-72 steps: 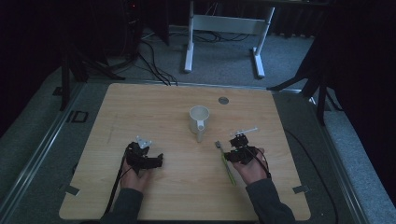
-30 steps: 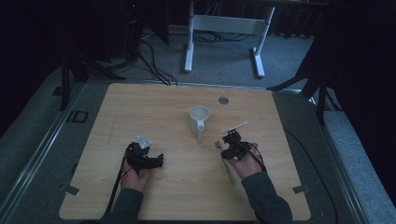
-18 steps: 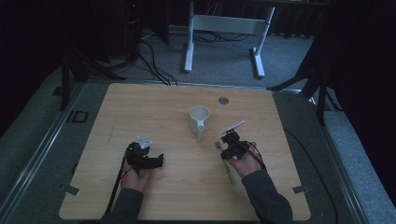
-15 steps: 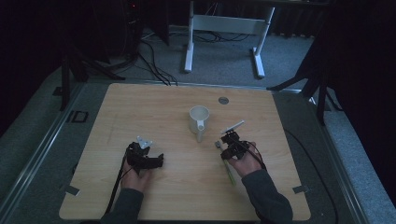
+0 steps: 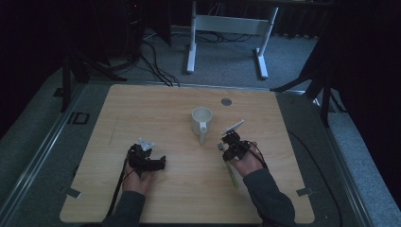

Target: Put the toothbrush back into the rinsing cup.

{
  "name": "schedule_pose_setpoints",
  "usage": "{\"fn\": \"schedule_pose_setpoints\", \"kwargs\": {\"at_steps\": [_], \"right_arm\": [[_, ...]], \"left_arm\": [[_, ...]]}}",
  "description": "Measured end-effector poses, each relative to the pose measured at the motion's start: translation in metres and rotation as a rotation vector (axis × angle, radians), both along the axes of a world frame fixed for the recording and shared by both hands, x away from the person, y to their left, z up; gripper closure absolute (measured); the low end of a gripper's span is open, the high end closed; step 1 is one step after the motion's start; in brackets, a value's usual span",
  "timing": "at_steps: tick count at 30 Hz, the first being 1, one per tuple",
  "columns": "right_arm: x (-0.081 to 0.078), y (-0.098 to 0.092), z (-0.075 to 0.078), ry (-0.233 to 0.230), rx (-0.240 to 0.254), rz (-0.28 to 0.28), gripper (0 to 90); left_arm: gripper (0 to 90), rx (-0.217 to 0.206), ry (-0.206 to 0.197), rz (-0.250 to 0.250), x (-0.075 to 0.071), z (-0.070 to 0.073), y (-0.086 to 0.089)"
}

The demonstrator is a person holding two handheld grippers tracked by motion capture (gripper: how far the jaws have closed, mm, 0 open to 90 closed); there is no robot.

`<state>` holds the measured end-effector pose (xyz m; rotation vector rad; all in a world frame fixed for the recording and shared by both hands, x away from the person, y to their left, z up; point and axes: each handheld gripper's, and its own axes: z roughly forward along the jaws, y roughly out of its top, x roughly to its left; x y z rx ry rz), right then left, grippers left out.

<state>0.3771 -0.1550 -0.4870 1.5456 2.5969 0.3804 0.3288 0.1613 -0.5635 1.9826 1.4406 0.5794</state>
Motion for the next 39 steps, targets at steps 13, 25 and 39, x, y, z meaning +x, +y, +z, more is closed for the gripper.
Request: {"fn": "schedule_pose_setpoints", "kwargs": {"at_steps": [13,25,39], "right_arm": [[0.006,0.001,-0.005,0.045,-0.025,-0.002,76.7],[0.010,0.001,-0.013,0.076,-0.037,-0.012,76.7],[0.015,0.001,-0.020,0.113,-0.053,-0.013,76.6]], "left_arm": [[8.3,0.000,0.000,0.000,0.000,0.000,0.000],[8.3,0.000,0.000,0.000,0.000,0.000,0.000],[8.4,0.000,0.000,0.000,0.000,0.000,0.000]]}}
